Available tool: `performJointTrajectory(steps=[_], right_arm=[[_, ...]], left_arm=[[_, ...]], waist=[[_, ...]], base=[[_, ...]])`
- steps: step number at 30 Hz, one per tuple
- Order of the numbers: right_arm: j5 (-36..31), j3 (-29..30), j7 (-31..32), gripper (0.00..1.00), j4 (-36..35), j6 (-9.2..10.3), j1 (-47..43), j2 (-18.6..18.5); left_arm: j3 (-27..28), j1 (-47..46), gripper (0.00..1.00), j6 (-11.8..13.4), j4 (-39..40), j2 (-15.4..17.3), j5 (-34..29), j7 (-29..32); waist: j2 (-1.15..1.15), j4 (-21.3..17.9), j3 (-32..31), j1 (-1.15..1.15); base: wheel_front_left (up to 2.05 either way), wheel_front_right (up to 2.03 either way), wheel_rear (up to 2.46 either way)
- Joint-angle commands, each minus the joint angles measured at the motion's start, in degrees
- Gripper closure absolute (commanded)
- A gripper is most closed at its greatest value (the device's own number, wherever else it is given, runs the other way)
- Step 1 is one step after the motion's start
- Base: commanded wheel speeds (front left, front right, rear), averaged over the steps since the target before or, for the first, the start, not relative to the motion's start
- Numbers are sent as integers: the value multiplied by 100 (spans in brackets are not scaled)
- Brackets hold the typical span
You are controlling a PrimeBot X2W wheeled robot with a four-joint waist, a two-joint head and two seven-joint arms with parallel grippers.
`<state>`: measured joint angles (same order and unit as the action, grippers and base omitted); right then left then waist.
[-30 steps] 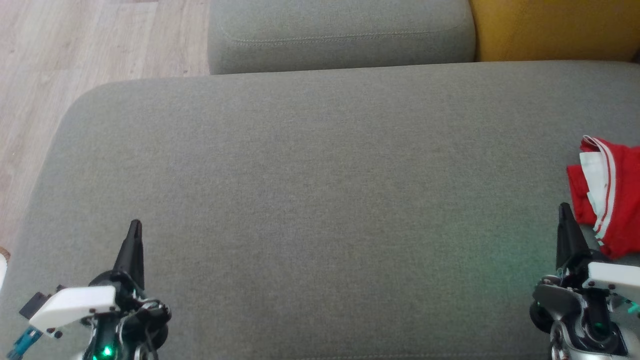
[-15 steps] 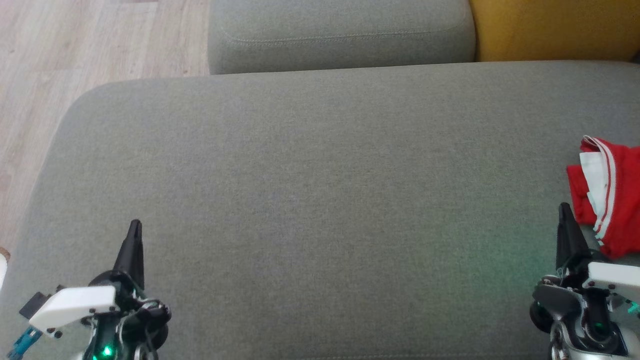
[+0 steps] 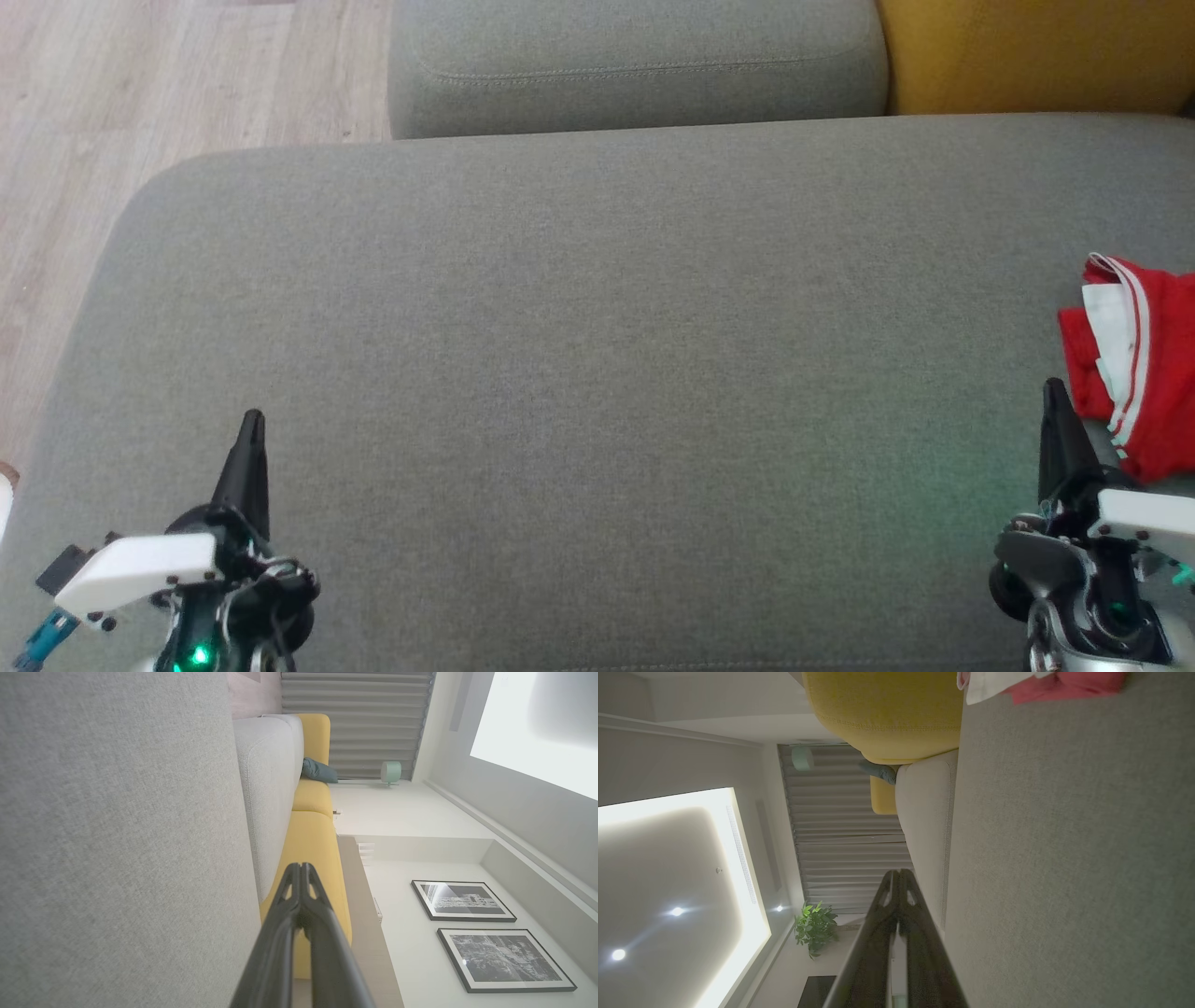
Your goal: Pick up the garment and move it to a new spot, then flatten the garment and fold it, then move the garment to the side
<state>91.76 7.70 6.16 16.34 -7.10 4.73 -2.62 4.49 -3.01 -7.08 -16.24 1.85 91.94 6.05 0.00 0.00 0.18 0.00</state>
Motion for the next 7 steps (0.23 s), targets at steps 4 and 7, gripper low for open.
performJointTrajectory(steps=[4, 7], right_arm=[[41, -118, 33, 100, -232, -39, 146, -26], [41, -118, 33, 100, -232, -39, 146, -26]], left_arm=[[202, -318, 100, -41, 219, 103, 24, 43], [202, -318, 100, -41, 219, 103, 24, 43]], waist=[[0, 0, 0, 0], [0, 0, 0, 0]], base=[[0, 0, 0], [0, 0, 0]])
